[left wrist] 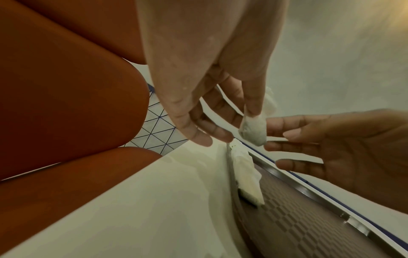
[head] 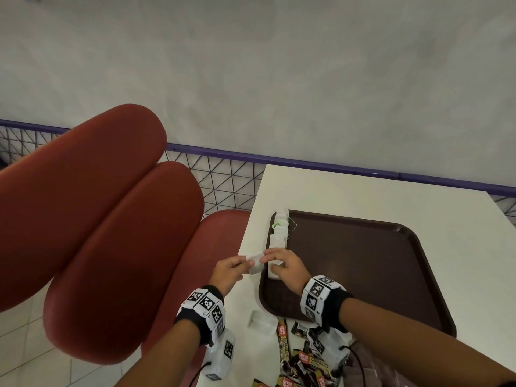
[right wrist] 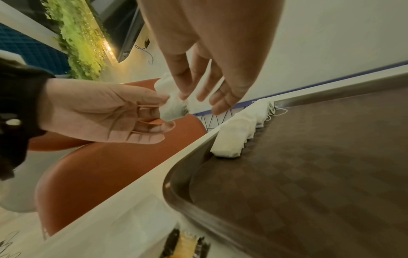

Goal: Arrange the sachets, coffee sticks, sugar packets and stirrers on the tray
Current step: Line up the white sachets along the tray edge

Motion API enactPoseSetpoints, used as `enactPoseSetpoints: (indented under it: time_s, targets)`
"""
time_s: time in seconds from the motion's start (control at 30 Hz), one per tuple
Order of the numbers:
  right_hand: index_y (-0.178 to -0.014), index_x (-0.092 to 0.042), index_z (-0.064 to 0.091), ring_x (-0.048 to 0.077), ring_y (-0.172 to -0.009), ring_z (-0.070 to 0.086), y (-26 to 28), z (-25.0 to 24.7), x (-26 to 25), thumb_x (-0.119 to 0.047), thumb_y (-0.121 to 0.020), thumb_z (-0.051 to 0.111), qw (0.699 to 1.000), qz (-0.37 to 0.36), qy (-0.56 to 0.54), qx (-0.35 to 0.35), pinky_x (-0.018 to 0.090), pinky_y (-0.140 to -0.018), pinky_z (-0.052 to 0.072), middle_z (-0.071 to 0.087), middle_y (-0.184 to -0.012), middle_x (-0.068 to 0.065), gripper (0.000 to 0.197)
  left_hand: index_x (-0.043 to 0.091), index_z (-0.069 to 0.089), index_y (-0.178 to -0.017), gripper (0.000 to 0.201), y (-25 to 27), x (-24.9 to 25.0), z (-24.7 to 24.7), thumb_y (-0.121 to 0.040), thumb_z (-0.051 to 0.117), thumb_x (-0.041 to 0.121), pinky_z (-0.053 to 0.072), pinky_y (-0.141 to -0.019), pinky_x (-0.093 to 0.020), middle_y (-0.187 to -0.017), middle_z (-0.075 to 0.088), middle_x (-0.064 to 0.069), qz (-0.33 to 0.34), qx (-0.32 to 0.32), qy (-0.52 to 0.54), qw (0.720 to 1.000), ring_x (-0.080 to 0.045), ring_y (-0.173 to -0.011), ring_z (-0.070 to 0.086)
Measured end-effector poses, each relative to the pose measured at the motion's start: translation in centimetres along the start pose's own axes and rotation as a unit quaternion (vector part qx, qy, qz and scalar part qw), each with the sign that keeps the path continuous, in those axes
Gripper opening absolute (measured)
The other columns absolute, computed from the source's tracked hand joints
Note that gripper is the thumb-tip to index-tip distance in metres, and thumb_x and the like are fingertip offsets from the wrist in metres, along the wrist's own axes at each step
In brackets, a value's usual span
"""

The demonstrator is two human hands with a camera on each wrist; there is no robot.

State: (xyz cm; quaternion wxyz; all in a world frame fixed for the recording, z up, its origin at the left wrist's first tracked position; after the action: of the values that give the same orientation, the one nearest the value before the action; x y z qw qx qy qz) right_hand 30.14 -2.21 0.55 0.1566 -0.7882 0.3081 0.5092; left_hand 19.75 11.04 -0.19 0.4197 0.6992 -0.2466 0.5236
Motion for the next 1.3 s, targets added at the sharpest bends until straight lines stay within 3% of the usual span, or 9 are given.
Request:
enactPoseSetpoints:
  time_s: [0.17,0.27,0.5,0.63,0.8,0.87,1.0,1.17,1.3]
  targets:
    - [-0.072,-0.022,0.066,0.016,-0.1,0.06,0.6,-0.3,0.0,0.01,-0.08,0.051,0.995,0.012,-0.099,0.013,0.012,-0.076,0.045,0.066,-0.108,0.006,0.035,0.015,0.066,-0.078,0.012,0.2,0.2,0.5,-0.089,0.06,0.016,0.043,-0.069,-0.022,-0.08,0.062,-0.003,-0.001,-0.011,-0.008,1.0,-0.014,-0.077,0.056]
    - [-0.079,-0.016,0.067,0.009,-0.085,0.059,0.8,-0.3,-0.1,0.01,-0.081,0.051,0.995,0.017,-0.101,-0.007,0.01,-0.067,0.046,0.064,-0.103,0.006,0.031,0.015,0.065,-0.077,0.014,0.2,0.1,0.8,-0.09,0.06,0.016,0.043,-0.069,-0.022,-0.08,0.062,-0.004,-0.001,-0.016,-0.01,1.0,-0.015,-0.079,0.057]
    - [-0.094,-0.004,0.07,0.015,-0.091,0.061,0.4,-1.4,1.0,0.006,-0.083,0.057,0.993,0.045,-0.08,0.077,0.013,-0.08,0.046,0.066,-0.094,0.004,0.019,0.013,0.066,-0.104,0.016,0.7,-0.1,1.1,-0.088,0.061,0.016,0.045,-0.07,-0.02,-0.088,0.065,0.003,-0.007,-0.026,-0.014,1.0,-0.011,-0.082,0.059]
    - [-0.08,-0.018,0.066,0.015,-0.085,0.059,0.4,-2.3,2.2,0.007,-0.08,0.057,0.989,0.102,-0.034,0.106,0.018,-0.079,0.048,0.065,-0.089,0.004,0.027,0.019,0.065,-0.089,0.011,1.2,-1.4,-0.6,-0.088,0.06,0.009,0.043,-0.066,-0.02,-0.087,0.065,0.001,-0.03,-0.014,-0.064,0.997,-0.014,-0.08,0.057]
    - [-0.068,-0.028,0.054,0.014,-0.072,0.052,0.7,-2.0,3.0,0.012,-0.076,0.058,0.987,0.134,0.019,0.088,0.016,-0.068,0.046,0.056,-0.076,-0.005,0.041,0.02,0.064,-0.08,0.021,1.8,-2.2,-1.3,-0.086,0.056,0.003,0.043,-0.063,-0.008,-0.087,0.065,0.003,-0.059,-0.098,-0.223,0.968,-0.005,-0.074,0.056]
    - [-0.067,-0.026,0.054,0.016,-0.07,0.053,0.7,-1.3,3.1,0.013,-0.074,0.057,0.986,0.146,0.014,0.083,0.027,-0.072,0.051,0.054,-0.073,-0.005,0.04,0.022,0.063,-0.083,0.013,1.9,-2.2,-1.1,-0.085,0.062,0.01,0.04,-0.064,-0.003,-0.084,0.062,0.008,-0.052,-0.121,-0.287,0.949,-0.004,-0.078,0.056]
    - [-0.065,-0.026,0.052,0.02,-0.072,0.053,0.6,0.5,3.3,0.015,-0.07,0.058,0.985,0.155,0.029,0.064,0.036,-0.076,0.052,0.053,-0.077,0.0,0.041,0.021,0.068,-0.097,0.016,2.2,-2.6,-0.3,-0.081,0.07,0.022,0.037,-0.077,-0.01,-0.078,0.056,0.017,-0.063,-0.147,-0.362,0.918,-0.006,-0.086,0.055]
    - [-0.072,-0.02,0.052,0.016,-0.079,0.048,0.1,1.7,3.8,0.013,-0.073,0.055,0.981,0.152,0.103,0.065,0.027,-0.075,0.047,0.046,-0.09,0.002,0.033,0.018,0.065,-0.108,0.039,2.4,-2.9,0.4,-0.073,0.077,0.032,0.043,-0.083,-0.017,-0.105,0.068,-0.001,-0.088,-0.167,-0.408,0.893,-0.014,-0.096,0.061]
    - [-0.082,-0.015,0.05,0.012,-0.074,0.043,-0.1,1.9,4.1,0.012,-0.075,0.053,0.978,0.153,0.136,0.048,0.013,-0.061,0.034,0.04,-0.095,0.002,0.028,0.023,0.062,-0.109,0.042,2.6,-3.2,0.5,-0.072,0.077,0.036,0.044,-0.083,-0.021,-0.102,0.064,0.001,-0.095,-0.168,-0.436,0.879,-0.013,-0.095,0.058]
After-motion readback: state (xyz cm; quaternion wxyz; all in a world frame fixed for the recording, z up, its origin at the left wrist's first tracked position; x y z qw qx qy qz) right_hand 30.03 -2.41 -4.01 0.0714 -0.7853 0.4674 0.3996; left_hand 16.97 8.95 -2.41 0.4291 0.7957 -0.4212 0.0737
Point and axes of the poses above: each hand's wrist, its own y-axis away from the middle knuckle, its own z-axis out of the palm, x = y × z, the point moved 1 cm from there along -y, towards the middle knuckle
